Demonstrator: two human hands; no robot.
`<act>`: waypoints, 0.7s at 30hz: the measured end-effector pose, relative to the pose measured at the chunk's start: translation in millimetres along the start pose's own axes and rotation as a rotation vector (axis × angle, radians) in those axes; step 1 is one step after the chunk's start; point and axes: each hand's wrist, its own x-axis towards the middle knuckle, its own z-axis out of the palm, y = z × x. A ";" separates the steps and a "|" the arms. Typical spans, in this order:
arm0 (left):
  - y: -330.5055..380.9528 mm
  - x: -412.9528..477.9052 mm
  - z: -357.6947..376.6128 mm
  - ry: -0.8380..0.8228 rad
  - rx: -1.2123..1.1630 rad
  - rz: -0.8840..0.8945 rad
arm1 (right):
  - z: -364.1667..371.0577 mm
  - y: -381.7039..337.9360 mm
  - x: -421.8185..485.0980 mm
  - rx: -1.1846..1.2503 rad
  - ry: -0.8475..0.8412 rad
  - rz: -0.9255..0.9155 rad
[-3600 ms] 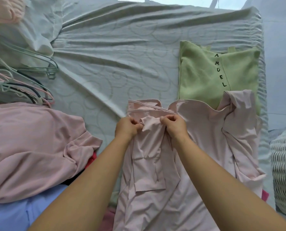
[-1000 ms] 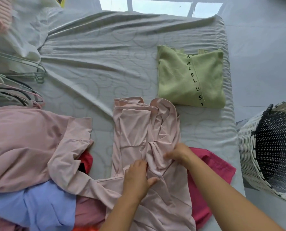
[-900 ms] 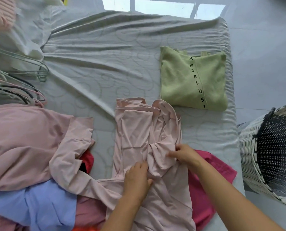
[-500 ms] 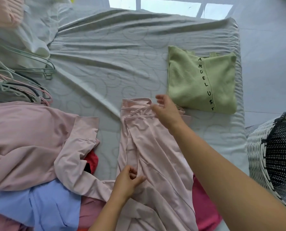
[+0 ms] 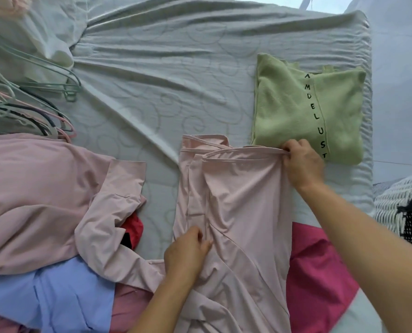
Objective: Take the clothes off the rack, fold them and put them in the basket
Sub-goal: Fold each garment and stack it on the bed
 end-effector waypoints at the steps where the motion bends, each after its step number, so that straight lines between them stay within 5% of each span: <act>1: 4.7 4.0 -2.5 0.052 -0.018 0.008 | -0.6 2.3 -0.4 0.036 0.007 0.021; 4: 19.5 24.0 -10.7 0.204 -0.159 0.151 | 5.1 -2.8 -19.1 0.172 0.095 -0.167; 7: 29.6 50.7 -16.1 0.204 0.275 0.402 | 26.2 0.4 -42.8 0.078 0.060 -0.432; 10: 33.8 73.5 -26.3 0.136 0.502 0.405 | 38.7 8.5 -48.7 0.011 -0.147 -0.354; 13: 26.3 70.9 -41.1 0.173 -0.006 0.421 | 37.7 6.0 -61.2 0.141 -0.035 -0.266; 15: 3.3 58.4 -59.0 0.307 -0.119 0.373 | 32.6 2.7 -85.3 0.310 -0.007 -0.187; 18: -51.4 49.7 -94.0 0.505 0.204 0.155 | 30.8 5.2 -144.6 0.495 -0.119 -0.096; 21: -89.8 59.8 -121.6 0.377 0.337 -0.033 | 43.2 -0.9 -213.0 0.588 -0.339 -0.128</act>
